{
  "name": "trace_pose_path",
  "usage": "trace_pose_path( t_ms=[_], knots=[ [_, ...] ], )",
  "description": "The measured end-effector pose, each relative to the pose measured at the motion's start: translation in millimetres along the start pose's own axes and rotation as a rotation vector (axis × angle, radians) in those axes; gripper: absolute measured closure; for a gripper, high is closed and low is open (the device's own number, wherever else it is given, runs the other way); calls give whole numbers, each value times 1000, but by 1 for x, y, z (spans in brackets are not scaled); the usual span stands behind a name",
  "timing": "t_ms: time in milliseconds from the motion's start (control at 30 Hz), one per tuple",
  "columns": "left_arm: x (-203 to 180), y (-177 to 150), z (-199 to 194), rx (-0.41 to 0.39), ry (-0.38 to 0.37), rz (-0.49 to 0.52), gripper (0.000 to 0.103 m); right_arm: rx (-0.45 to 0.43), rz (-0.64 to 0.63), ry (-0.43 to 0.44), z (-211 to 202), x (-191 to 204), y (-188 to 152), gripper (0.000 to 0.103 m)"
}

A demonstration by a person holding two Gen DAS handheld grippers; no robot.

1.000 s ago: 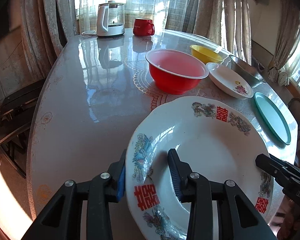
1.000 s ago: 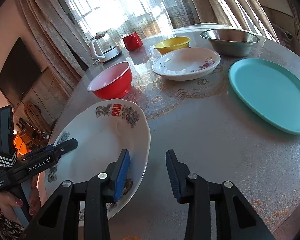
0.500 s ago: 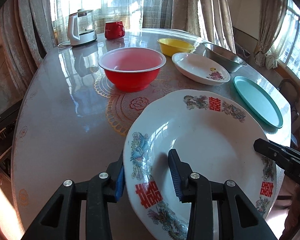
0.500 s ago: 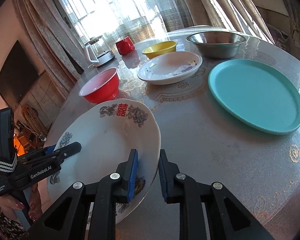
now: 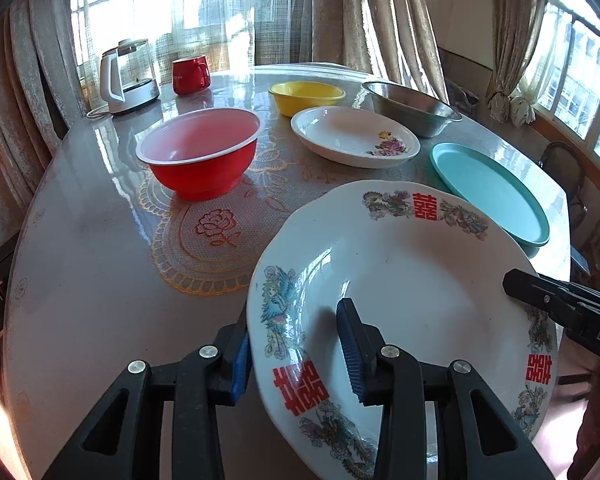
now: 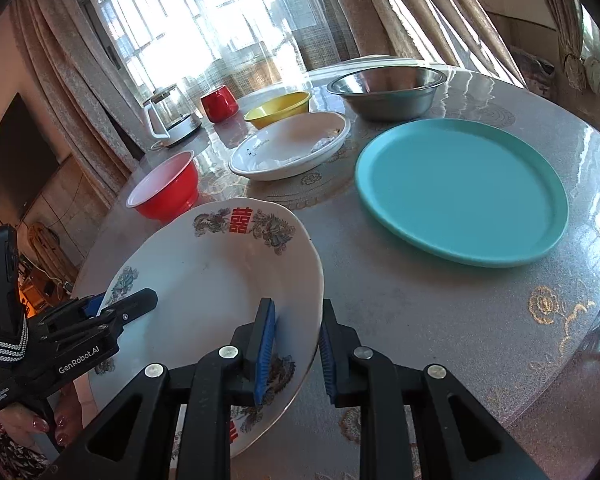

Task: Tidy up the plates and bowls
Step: 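Carry the white double-happiness plate with the left tool onto the teal plate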

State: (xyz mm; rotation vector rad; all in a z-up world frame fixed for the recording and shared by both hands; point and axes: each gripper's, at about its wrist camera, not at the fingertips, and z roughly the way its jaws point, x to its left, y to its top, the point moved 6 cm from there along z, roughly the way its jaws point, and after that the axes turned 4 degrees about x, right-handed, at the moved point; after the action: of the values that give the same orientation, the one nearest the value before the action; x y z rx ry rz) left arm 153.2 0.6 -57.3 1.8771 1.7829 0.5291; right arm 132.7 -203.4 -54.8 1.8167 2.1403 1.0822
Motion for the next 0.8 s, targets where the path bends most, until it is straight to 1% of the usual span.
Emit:
trace_pose_path(
  t_ms=[167,300,667,800],
  knots=[
    [-26,8,7,1,-35,39,64,-20,31,-33,-14,-23,-1,82],
    [-45,16,9,-17,-45,62,64,-41,64,-51,-24,-41,0,82],
    [-75,31,10,-43,-66,84,64,-93,138,-36,-46,-70,8,82],
    [-88,43,13,-63,-70,92,64,-110,145,-57,-50,-80,12,82]
  ],
)
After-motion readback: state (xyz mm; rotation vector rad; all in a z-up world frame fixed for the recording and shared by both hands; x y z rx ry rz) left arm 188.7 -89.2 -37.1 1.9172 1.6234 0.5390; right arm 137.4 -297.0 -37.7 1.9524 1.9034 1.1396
